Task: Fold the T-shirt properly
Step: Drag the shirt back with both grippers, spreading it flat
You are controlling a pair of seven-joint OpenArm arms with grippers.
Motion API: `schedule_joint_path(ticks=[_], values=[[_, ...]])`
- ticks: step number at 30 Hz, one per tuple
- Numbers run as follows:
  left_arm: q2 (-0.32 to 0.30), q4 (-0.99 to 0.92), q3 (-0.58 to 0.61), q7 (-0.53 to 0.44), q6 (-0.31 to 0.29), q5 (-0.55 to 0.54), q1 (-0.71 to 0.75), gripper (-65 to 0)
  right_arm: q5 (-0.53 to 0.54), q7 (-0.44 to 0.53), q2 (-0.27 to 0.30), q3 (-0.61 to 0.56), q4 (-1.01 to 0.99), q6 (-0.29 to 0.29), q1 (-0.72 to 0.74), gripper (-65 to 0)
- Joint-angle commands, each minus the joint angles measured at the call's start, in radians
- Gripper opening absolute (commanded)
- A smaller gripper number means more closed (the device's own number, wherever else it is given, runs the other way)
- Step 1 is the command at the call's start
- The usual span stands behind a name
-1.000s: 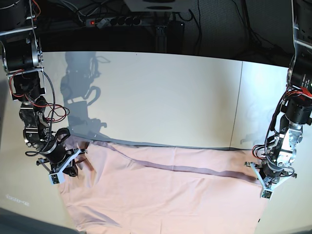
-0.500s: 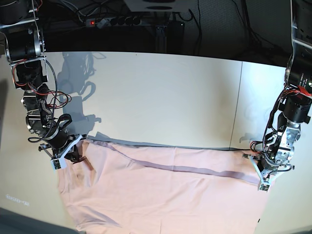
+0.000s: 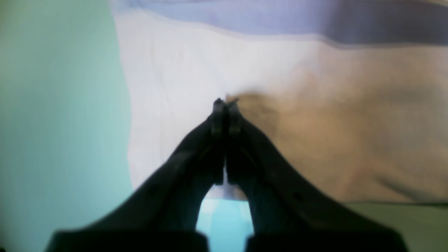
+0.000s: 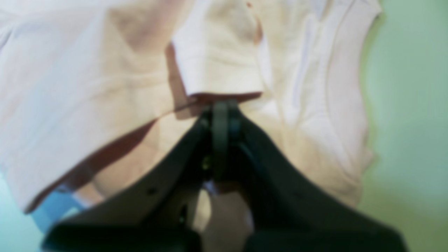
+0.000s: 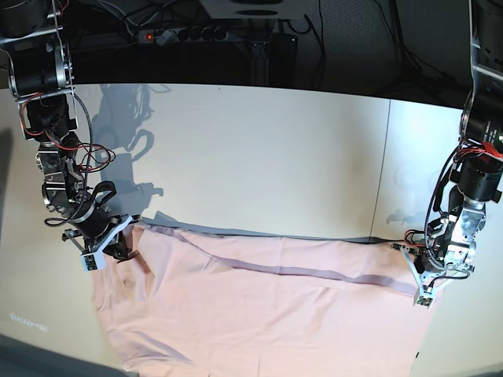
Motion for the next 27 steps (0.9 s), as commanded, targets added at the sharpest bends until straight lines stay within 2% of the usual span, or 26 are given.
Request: schedule_joint_path(ticks=[1, 5, 9, 11, 18, 24, 27], values=[[-0.013, 0.008, -0.005, 0.035, -0.04, 0.0, -0.027, -65.0, -0.004, -0.038, 0.016, 0.005, 0.01, 0.03, 0.016, -65.0], [-0.027, 0.009, -0.005, 0.054, -0.04, 0.007, -0.027, -65.0, -0.004, -0.058, 0.025, 0.006, 0.01, 0.03, 0.013, -65.0], [-0.045, 0.048, -0.005, 0.13, -0.04, 0.098, -0.013, -65.0, -0.003, -0.058, 0.04, 0.026, 0.037, 0.03, -0.022, -65.0], [-0.062, 0.102, -0.005, 0.147, -0.034, 0.11, 0.014, -65.0, -0.003, -0.058, 0.044, 0.053, 0.069, 0.031, -0.061, -65.0], [-0.138, 0.377, -0.005, 0.196, 0.045, 0.109, 0.156, -65.0, 0.001, -0.1, 0.058, 0.159, 0.254, 0.031, -0.235, -65.0], [-0.203, 0.532, -0.005, 0.196, 0.052, 0.138, 0.294, -65.0, 0.059, -0.168, 0.092, 0.231, 0.414, 0.031, -0.382, -65.0], [-0.225, 0.58, -0.006, 0.196, 0.095, 0.156, 0.352, -65.0, 0.061, -0.186, 0.111, 0.254, 0.478, 0.032, -0.441, -65.0]])
